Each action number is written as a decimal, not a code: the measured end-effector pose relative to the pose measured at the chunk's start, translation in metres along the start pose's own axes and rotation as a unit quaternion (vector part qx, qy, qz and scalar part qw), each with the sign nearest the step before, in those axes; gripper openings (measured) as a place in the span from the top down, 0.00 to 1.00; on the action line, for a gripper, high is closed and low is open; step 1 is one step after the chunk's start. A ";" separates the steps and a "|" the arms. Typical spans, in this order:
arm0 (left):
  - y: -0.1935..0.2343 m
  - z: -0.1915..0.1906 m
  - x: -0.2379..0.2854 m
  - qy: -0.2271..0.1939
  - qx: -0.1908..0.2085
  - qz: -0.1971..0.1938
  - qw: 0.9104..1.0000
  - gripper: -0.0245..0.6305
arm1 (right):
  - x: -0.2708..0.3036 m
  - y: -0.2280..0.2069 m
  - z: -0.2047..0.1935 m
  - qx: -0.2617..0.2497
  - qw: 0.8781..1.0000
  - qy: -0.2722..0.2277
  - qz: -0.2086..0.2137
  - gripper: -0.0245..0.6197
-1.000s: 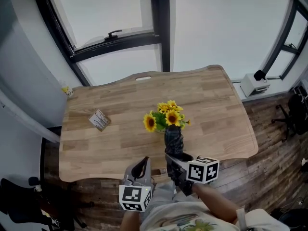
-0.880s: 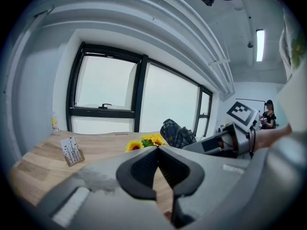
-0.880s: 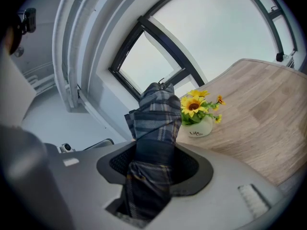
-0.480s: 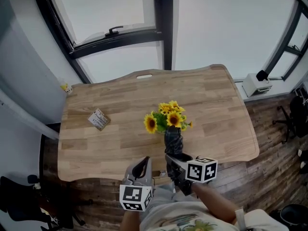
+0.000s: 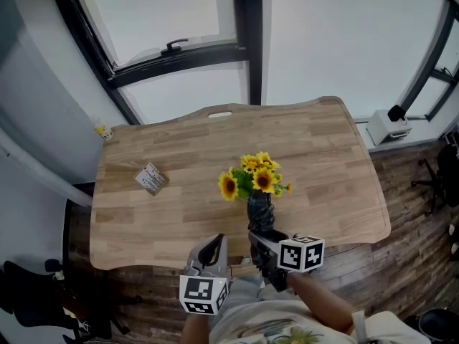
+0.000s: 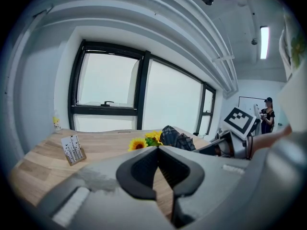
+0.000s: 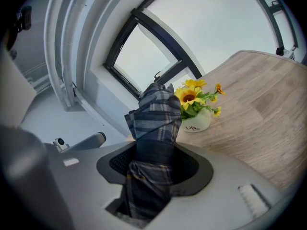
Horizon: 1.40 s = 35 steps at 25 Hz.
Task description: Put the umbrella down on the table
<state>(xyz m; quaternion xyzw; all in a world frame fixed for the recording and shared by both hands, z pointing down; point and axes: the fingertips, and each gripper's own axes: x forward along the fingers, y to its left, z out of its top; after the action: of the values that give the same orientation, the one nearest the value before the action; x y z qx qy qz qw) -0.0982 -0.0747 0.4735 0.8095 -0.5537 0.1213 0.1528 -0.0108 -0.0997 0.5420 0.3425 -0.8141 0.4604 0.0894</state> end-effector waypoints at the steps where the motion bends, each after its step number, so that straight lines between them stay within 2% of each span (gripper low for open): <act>1: 0.000 0.000 0.000 0.001 0.000 0.000 1.000 0.96 | 0.001 -0.001 0.000 0.000 1.000 0.001 0.000 0.64; 35: 0.004 -0.007 0.019 0.025 -0.005 -0.002 1.000 0.96 | 0.021 -0.020 -0.013 0.016 0.999 0.037 -0.007 0.64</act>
<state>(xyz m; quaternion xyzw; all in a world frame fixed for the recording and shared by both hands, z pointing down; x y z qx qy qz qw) -0.0955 -0.0896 0.4876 0.8066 -0.5488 0.1381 0.1709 -0.0155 -0.1062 0.5728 0.3323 -0.8002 0.4853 0.1171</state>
